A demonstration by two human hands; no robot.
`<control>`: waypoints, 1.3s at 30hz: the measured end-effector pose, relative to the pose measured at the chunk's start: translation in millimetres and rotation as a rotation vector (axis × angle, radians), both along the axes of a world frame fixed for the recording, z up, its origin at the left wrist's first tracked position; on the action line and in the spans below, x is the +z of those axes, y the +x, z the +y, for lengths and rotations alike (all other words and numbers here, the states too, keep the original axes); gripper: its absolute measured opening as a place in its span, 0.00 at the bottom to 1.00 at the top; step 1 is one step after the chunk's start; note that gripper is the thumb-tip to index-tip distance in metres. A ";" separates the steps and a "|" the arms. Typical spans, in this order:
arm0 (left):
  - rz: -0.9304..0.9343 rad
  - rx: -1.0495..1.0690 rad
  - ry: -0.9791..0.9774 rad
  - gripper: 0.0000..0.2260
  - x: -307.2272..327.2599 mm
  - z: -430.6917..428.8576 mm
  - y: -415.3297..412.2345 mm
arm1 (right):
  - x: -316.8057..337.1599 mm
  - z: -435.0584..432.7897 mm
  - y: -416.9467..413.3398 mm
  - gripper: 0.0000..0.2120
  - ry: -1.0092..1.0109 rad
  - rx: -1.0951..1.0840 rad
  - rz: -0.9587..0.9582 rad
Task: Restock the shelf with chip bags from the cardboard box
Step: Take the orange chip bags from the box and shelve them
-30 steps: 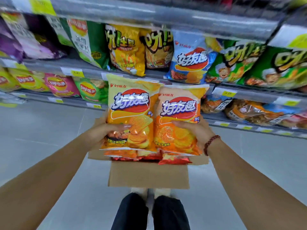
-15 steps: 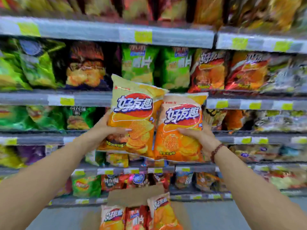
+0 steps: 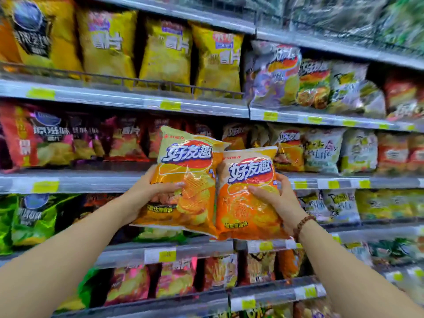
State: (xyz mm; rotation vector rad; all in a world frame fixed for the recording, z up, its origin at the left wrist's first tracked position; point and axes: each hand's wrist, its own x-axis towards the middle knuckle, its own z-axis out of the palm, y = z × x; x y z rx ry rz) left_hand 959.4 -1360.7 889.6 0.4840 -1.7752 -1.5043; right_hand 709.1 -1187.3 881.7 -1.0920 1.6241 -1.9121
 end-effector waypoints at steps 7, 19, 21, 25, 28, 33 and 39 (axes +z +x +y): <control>0.042 -0.023 0.031 0.31 26.8 -14.3 -41.5 | 29.7 -14.0 -22.1 0.34 -0.070 -0.067 -0.021; -0.135 -0.019 0.039 0.20 68.5 -38.3 -102.1 | 85.1 -64.6 -114.5 0.33 0.029 -0.090 0.060; -0.136 -0.013 -0.022 0.36 75.3 -45.3 -118.2 | 91.4 -82.7 -137.8 0.36 0.050 -0.067 0.058; -0.130 0.079 0.044 0.33 85.9 -65.8 -155.0 | 101.9 -123.1 -176.2 0.49 0.133 -0.016 0.033; -0.086 0.144 0.136 0.08 88.3 -74.2 -177.9 | 99.9 -170.5 -223.0 0.64 0.144 0.003 0.031; -0.102 0.242 0.200 0.25 87.8 -96.4 -209.8 | 94.9 -225.6 -259.3 0.65 0.037 0.044 0.060; -0.120 0.295 0.156 0.30 78.3 -109.5 -237.4 | 90.1 -272.3 -280.0 0.60 0.005 0.095 0.138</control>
